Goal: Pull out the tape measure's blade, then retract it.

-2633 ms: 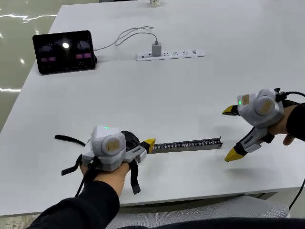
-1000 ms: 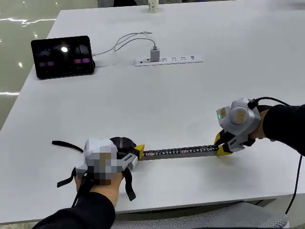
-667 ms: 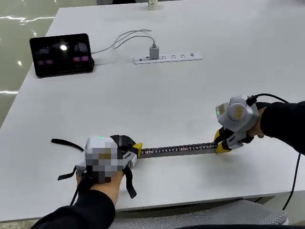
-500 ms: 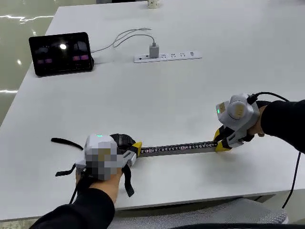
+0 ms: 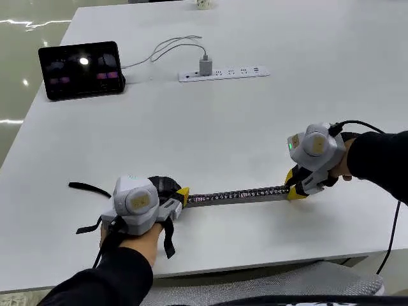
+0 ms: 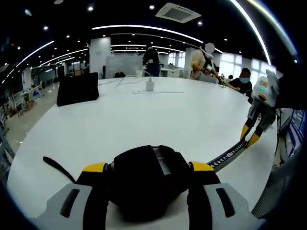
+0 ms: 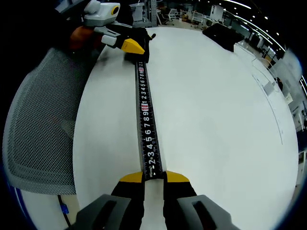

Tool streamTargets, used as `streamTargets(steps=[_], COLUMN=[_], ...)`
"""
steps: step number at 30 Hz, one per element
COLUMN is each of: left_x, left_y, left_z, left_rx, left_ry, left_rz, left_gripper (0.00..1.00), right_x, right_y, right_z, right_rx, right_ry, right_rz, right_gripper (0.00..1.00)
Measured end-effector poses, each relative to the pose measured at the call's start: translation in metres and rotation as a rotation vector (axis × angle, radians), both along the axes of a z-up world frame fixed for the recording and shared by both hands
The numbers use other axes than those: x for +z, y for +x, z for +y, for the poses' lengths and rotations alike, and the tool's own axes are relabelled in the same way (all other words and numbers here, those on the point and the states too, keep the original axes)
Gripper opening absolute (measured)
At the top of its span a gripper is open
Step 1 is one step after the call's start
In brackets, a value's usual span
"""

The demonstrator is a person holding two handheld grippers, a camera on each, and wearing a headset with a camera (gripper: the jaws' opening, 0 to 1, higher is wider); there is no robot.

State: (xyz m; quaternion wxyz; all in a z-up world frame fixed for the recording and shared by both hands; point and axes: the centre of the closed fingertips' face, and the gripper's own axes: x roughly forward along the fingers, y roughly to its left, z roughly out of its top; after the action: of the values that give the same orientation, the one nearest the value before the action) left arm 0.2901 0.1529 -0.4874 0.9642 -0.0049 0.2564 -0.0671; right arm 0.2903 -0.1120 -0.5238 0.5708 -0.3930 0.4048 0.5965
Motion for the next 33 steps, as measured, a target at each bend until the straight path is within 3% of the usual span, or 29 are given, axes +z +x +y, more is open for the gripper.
streamTargets(steps=[11, 33], left_x=[0.000, 0.000], left_y=[0.000, 0.000], left_z=[0.000, 0.001], left_rx=[0.000, -0.003], left_ry=[0.000, 0.000], left_rz=[-0.002, -0.003], left_gripper=[0.62, 0.62], right_x=[0.002, -0.001], right_y=[-0.003, 0.002], right_z=[0.006, 0.013], right_rx=[-0.027, -0.001], right_ry=[-0.007, -0.036], right_rz=[0.003, -0.004], right_gripper=[0.11, 0.11])
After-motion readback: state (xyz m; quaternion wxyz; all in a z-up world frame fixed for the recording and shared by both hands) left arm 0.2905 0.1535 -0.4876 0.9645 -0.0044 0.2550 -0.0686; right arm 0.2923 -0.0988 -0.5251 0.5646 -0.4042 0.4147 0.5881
